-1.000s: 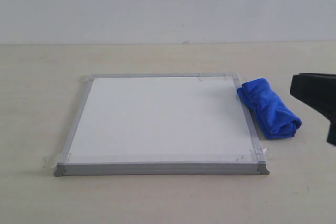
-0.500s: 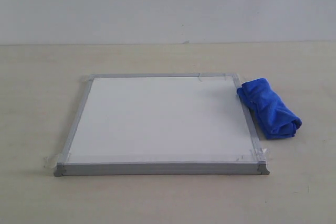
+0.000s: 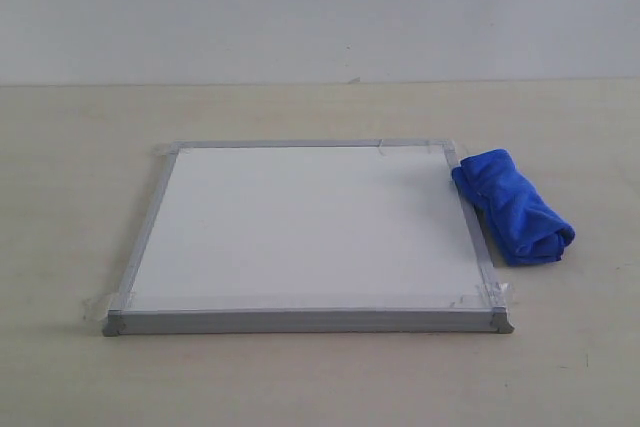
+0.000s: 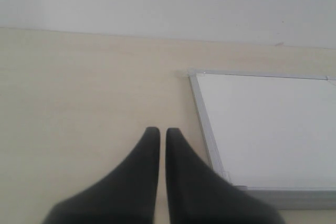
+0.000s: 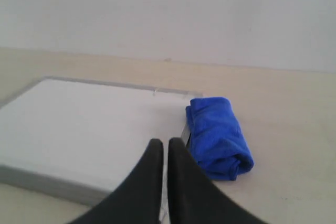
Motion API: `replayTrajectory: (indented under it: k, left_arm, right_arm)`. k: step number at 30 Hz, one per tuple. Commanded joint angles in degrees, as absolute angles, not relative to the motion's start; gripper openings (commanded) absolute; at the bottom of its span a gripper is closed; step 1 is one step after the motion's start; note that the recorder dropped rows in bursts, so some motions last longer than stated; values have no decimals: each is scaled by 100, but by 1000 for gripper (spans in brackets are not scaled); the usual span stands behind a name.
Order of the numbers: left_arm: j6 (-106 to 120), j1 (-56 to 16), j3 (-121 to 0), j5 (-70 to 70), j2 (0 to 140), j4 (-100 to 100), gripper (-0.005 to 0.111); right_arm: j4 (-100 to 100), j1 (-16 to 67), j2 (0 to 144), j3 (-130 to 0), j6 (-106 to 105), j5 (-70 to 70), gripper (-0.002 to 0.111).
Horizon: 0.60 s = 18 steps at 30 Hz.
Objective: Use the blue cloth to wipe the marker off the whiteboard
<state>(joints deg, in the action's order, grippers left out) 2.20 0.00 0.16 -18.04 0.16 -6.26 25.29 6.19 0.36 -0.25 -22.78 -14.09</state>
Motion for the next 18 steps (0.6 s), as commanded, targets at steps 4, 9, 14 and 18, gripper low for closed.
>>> replayTrajectory:
  k: [4,9,14,18]
  left_arm:
    - [261,0,0,-1786,0,-653,4]
    - [261,0,0,-1786,0,-653,4]
    - [261,0,0,-1786,0,-653,4]
    - [261,0,0,-1786,0,-653,4]
  right_arm:
    - [2227,579,0,0,-2147,-1993,0]
    - [1140,579,0,0,-1117,-2034,0]
    - [208,579,0,0,102,-2000,0]
    - [-67,579,0,0,572,-2000,0]
